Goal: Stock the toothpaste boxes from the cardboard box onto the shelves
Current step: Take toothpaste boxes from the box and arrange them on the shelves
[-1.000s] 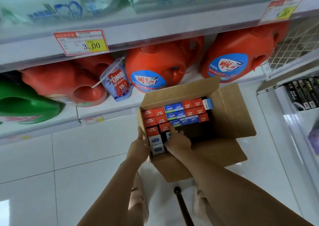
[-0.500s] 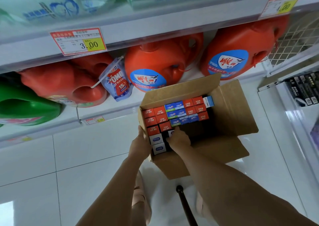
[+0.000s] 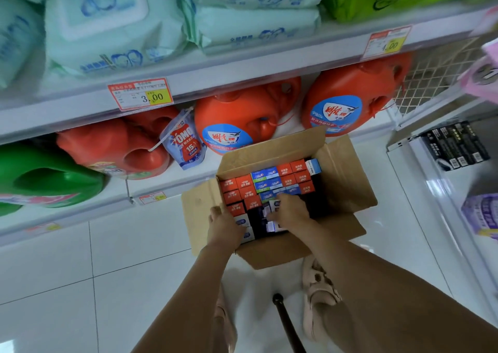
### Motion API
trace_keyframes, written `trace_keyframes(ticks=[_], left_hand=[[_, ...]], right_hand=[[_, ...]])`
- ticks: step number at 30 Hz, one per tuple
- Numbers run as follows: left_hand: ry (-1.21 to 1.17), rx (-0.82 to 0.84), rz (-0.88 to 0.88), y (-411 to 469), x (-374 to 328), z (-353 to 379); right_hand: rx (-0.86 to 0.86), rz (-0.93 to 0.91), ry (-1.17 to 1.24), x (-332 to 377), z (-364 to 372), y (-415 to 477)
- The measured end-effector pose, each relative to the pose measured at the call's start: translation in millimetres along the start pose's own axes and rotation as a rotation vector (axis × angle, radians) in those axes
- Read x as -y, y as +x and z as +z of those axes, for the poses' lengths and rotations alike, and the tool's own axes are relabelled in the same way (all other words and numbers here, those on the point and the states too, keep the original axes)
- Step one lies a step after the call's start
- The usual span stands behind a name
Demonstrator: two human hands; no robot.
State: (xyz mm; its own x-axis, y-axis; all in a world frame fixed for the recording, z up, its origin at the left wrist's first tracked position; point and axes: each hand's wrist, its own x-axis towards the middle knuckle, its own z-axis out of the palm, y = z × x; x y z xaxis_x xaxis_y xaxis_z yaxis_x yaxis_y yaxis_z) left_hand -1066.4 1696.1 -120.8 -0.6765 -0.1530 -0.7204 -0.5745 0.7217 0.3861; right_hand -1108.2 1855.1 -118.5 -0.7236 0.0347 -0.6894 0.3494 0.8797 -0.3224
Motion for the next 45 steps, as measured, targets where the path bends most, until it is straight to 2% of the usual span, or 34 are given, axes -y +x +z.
trace_keyframes(ticks=[7, 11, 14, 17, 20, 22, 25, 28, 33, 38, 45], left_hand=[[0.087, 0.042, 0.381, -77, -44, -12], [0.086, -0.096, 0.592, -121, -66, -37], [-0.041, -0.14, 0.698, -153, -84, -69], [-0.291, -0.037, 0.647, -193, -98, -93], [-0.678, 0.089, 0.495, -231, -113, -102], [-0.909, 0.152, 0.41, -248, -119, -103], [-1.117, 0.167, 0.34, -273, -127, -107], [-1.111, 0.144, 0.371, -294, -134, -112], [-0.961, 0.071, 0.439, -321, -139, -119], [-0.972, 0.077, 0.439, -333, -133, -124], [-0.892, 0.035, 0.477, -341, -119, -126]], right_hand=[[0.072, -0.144, 0.012, 12, -118, -86], [0.12, -0.205, 0.044, 23, -184, -137], [0.18, -0.281, 0.207, 33, -217, -185], [0.175, -0.302, 0.495, 41, -240, -227], [0.11, -0.384, 0.693, 43, -251, -260], [0.092, -0.459, 0.637, 37, -248, -280], [0.111, -0.53, 0.362, 29, -231, -306], [0.006, -0.581, 0.204, 28, -214, -312], [-0.101, -0.554, 0.272, 31, -211, -324], [-0.058, -0.551, 0.462, 36, -217, -347], [0.158, -0.468, 0.795, 25, -210, -350]])
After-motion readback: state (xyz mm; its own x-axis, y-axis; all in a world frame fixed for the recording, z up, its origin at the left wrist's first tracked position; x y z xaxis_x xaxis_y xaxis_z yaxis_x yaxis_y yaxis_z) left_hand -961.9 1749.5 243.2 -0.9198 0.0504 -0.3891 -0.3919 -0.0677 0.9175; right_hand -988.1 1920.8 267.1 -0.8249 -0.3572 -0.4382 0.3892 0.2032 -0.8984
